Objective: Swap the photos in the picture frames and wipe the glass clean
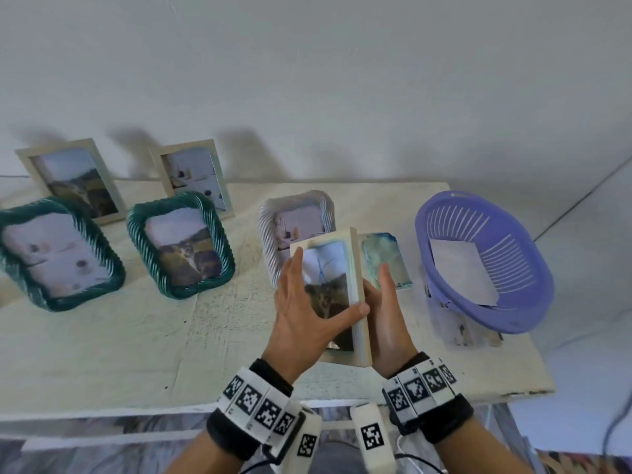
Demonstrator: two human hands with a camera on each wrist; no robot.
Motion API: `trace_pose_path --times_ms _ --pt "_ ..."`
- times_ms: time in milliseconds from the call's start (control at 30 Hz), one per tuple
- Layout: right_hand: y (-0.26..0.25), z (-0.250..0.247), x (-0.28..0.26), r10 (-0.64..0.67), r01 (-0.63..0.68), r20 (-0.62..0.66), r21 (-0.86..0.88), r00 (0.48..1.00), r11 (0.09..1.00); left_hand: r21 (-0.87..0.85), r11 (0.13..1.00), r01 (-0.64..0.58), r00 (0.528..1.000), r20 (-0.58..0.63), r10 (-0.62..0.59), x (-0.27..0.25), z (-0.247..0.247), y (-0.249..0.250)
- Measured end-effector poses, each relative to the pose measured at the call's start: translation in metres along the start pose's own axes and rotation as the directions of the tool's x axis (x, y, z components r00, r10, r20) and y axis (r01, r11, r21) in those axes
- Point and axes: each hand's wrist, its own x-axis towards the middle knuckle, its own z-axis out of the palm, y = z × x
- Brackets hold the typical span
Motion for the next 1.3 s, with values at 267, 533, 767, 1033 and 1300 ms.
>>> trace_pose_path --times_ms 267,533,767,1033,1300 --pt "0.007 0.010 0.005 0.034 -0.037 0.090 0.032 0.995 0.999 -0.201 0.976 -0.079 0.984 0.142 0.109 -0.003 -0.020 -0.018" --pt "0.017 0.009 -0.004 -0.122 0.087 -0.065 -0.398 0.990 0.913 -0.432 0.901 -0.049 0.995 0.060 0.083 -0.016 -0.043 -0.045" --pt "0.041 -0.008 -0.016 -0.298 0.126 -0.141 -0.679 0.944 0.723 -0.464 0.878 0.117 0.992 0.100 -0.079 -0.032 -0.067 -0.079" --pt "0.074 -0.032 -0.014 -0.443 0.186 0.081 -0.962 0.893 0.200 -0.047 0.987 0.155 0.987 -0.023 -0.156 -0.035 -0.050 -0.127" --pt "0.084 -0.034 -0.010 -0.432 0.189 0.178 -0.982 0.884 -0.019 0.210 0.978 0.015 0.996 -0.088 0.003 -0.027 -0.040 -0.137"
